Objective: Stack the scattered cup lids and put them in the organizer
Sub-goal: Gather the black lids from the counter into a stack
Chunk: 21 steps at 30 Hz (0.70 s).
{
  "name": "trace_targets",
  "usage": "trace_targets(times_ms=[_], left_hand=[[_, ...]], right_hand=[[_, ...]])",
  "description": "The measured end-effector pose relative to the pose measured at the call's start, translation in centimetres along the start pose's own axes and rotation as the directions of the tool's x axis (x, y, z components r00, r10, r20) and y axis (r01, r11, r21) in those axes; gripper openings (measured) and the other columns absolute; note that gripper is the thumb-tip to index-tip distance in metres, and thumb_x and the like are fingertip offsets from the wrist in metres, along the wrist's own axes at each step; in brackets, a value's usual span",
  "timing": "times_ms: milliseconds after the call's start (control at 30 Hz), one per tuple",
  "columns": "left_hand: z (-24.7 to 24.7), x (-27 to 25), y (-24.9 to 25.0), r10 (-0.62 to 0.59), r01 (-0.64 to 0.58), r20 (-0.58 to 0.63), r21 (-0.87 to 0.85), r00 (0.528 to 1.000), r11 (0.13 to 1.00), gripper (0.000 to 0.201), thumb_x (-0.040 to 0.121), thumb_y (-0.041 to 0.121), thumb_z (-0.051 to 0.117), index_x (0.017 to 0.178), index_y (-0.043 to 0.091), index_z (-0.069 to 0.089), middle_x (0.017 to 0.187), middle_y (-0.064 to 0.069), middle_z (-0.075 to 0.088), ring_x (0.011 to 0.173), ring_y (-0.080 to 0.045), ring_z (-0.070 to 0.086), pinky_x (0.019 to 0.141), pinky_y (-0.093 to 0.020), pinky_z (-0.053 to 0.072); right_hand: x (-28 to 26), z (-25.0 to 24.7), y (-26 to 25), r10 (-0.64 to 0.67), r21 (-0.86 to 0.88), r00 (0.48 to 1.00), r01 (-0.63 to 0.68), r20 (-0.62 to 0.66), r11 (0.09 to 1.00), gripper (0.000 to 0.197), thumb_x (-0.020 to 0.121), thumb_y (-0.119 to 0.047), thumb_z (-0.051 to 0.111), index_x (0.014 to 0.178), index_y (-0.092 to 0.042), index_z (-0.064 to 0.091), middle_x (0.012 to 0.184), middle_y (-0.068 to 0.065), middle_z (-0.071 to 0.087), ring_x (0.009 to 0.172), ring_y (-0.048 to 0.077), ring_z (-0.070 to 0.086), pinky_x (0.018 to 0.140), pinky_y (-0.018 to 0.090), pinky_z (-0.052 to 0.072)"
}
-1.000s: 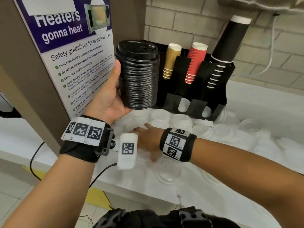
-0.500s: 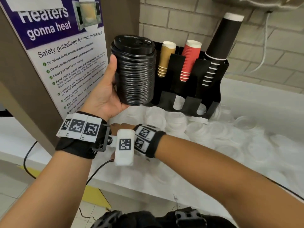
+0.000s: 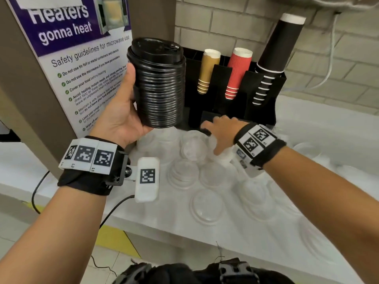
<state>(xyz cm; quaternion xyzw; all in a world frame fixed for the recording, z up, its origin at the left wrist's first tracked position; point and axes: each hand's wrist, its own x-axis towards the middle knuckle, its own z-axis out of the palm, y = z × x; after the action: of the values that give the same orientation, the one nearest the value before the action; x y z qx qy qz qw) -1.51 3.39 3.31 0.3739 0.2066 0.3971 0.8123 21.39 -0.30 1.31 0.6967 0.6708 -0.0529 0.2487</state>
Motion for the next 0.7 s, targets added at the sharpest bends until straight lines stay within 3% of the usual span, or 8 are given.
trace_targets(times_ms=[67, 133, 233, 267, 333, 433, 533, 700], left_hand=[[0.1, 0.1, -0.1, -0.012, 0.012, 0.007, -0.023, 1.000, 1.000, 0.110, 0.045, 0.055, 0.088, 0.141, 0.017, 0.048, 0.137, -0.009, 0.059, 0.121, -0.035, 0.059, 0.090, -0.056, 0.052], [0.1, 0.3, -0.3, -0.012, 0.013, 0.004, -0.034, 1.000, 0.999, 0.113, 0.042, 0.054, 0.090, 0.140, 0.017, 0.049, 0.136, -0.009, 0.059, 0.121, -0.035, 0.059, 0.091, -0.056, 0.052], [0.0, 0.4, -0.9, -0.027, 0.027, -0.004, -0.018, 1.000, 0.999, 0.101, 0.054, 0.058, 0.079, 0.141, 0.018, 0.048, 0.138, -0.009, 0.057, 0.121, -0.034, 0.059, 0.087, -0.053, 0.054], [-0.1, 0.3, -1.2, -0.034, 0.034, -0.011, -0.016, 0.999, 0.999, 0.096, 0.059, 0.059, 0.073, 0.142, 0.018, 0.047, 0.140, -0.009, 0.056, 0.122, -0.033, 0.059, 0.086, -0.052, 0.054], [-0.5, 0.2, -1.8, -0.048, 0.048, -0.024, 0.000, 0.999, 0.999, 0.091, 0.064, 0.061, 0.064, 0.143, 0.018, 0.046, 0.141, -0.009, 0.055, 0.123, -0.032, 0.058, 0.087, -0.051, 0.055], [-0.4, 0.2, -2.9, -0.081, 0.082, -0.030, 0.039, 0.996, 0.996, 0.086, 0.068, 0.064, 0.059, 0.140, 0.018, 0.049, 0.138, -0.009, 0.057, 0.121, -0.030, 0.059, 0.088, -0.049, 0.055], [-0.2, 0.4, -3.5, -0.111, 0.112, -0.040, 0.022, 0.993, 0.994, 0.083, 0.067, 0.065, 0.062, 0.135, 0.018, 0.054, 0.133, -0.009, 0.062, 0.118, -0.031, 0.062, 0.084, -0.048, 0.057], [0.4, 0.7, -3.8, -0.081, 0.108, -0.136, 0.200, 0.987, 0.974, 0.075, 0.064, 0.072, 0.063, 0.123, 0.026, 0.064, 0.118, 0.002, 0.071, 0.111, -0.022, 0.067, 0.080, -0.041, 0.058]], right_hand=[[0.1, 0.3, -0.3, 0.004, -0.057, 0.996, -0.009, -0.089, 0.998, 0.094, 0.072, -0.048, 0.077, 0.148, -0.028, 0.024, 0.142, 0.011, 0.036, 0.130, 0.034, 0.035, 0.102, 0.049, 0.035], [0.4, 0.6, -2.0, -0.169, 0.049, 0.977, 0.176, -0.133, 0.983, 0.074, 0.079, -0.046, 0.071, 0.142, -0.028, 0.038, 0.135, 0.009, 0.041, 0.126, 0.030, 0.039, 0.101, 0.048, 0.038], [1.0, 0.7, -4.3, -0.294, 0.381, 0.934, 0.353, -0.205, 0.855, 0.033, 0.094, -0.020, 0.053, 0.126, -0.018, 0.060, 0.125, 0.009, 0.055, 0.116, 0.025, 0.052, 0.097, 0.034, 0.043], [1.2, 0.4, -4.5, -0.206, 0.570, 0.941, 0.328, -0.269, 0.753, 0.031, 0.096, -0.013, 0.047, 0.123, -0.014, 0.062, 0.121, 0.009, 0.059, 0.110, 0.024, 0.055, 0.091, 0.031, 0.045], [0.8, 0.0, -4.5, 0.022, 0.927, 0.960, 0.265, -0.281, 0.265, 0.028, 0.099, -0.019, 0.042, 0.119, -0.013, 0.061, 0.110, 0.009, 0.063, 0.098, 0.023, 0.061, 0.080, 0.031, 0.052], [0.3, 0.1, -4.2, -0.086, 0.919, 0.980, 0.137, -0.180, -0.369, 0.048, 0.095, -0.061, 0.035, 0.115, -0.027, 0.061, 0.118, 0.005, 0.065, 0.109, 0.026, 0.064, 0.086, 0.046, 0.056], [0.2, 0.8, -4.3, -0.279, 0.831, 0.918, 0.089, -0.283, -0.549, 0.068, 0.085, -0.077, 0.027, 0.120, -0.029, 0.061, 0.124, 0.003, 0.066, 0.117, 0.026, 0.061, 0.095, 0.048, 0.051], [-0.2, 2.1, -4.3, -0.233, 0.717, 0.887, 0.144, -0.400, -0.682, 0.054, 0.083, -0.063, 0.047, 0.117, -0.025, 0.067, 0.125, 0.005, 0.065, 0.119, 0.024, 0.060, 0.095, 0.045, 0.052]])
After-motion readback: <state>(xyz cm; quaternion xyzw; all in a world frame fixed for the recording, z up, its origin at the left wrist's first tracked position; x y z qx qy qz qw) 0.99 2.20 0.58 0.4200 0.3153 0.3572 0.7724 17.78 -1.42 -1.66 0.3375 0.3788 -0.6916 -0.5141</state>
